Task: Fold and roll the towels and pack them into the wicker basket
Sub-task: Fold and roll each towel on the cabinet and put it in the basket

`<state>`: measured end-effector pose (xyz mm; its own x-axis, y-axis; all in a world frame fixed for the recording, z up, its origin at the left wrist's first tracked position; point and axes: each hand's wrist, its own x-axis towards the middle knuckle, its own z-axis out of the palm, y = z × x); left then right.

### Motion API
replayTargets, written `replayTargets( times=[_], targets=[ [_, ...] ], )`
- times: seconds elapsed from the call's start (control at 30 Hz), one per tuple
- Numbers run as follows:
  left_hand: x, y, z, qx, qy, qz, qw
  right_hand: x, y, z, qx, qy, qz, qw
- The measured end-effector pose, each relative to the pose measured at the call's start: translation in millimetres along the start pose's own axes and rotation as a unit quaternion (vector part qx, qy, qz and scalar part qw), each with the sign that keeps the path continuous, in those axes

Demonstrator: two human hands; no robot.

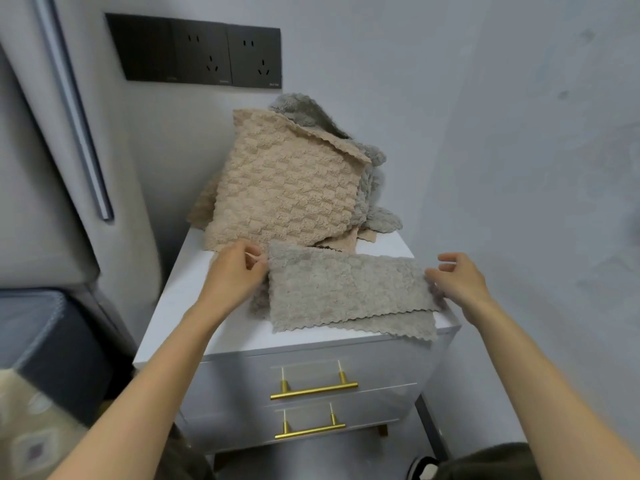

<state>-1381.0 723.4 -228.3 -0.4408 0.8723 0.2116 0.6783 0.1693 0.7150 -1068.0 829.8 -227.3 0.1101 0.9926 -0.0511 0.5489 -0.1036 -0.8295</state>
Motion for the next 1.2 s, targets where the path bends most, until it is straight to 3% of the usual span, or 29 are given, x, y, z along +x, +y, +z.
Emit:
replayTargets(
  times=[0.23,0.43,0.53,0.73,0.9,1.07,1.2],
  targets=[
    [-11,-2,10,0.172,-0.178,-0.023,0.969,-11,3,-3,-0.168,-0.042,0.010,0.985],
    [-15,4,13,0.115,-0.176,-0.052,0.976,-19,5,-7,-0.195,-0.043,-0.003,0.980],
    [-16,10,12,-0.006,-0.162,-0.062,0.985,-18,10,-8,-0.223,-0.055,0.002,0.973],
    [-12,12,10,-0.166,-0.123,-0.115,0.972,-21,11,-12,-0.213,-0.070,0.002,0.975],
    [-12,17,9,-0.291,-0.105,-0.156,0.938,-24,14,-13,-0.225,-0.073,-0.010,0.972],
    [-8,17,1,-0.312,-0.055,-0.114,0.942,-35,3,-24,-0.069,-0.055,-0.040,0.995],
    [0,8,-7,-0.273,-0.029,-0.101,0.956,-50,-4,-33,0.002,-0.103,-0.019,0.994]
  ],
)
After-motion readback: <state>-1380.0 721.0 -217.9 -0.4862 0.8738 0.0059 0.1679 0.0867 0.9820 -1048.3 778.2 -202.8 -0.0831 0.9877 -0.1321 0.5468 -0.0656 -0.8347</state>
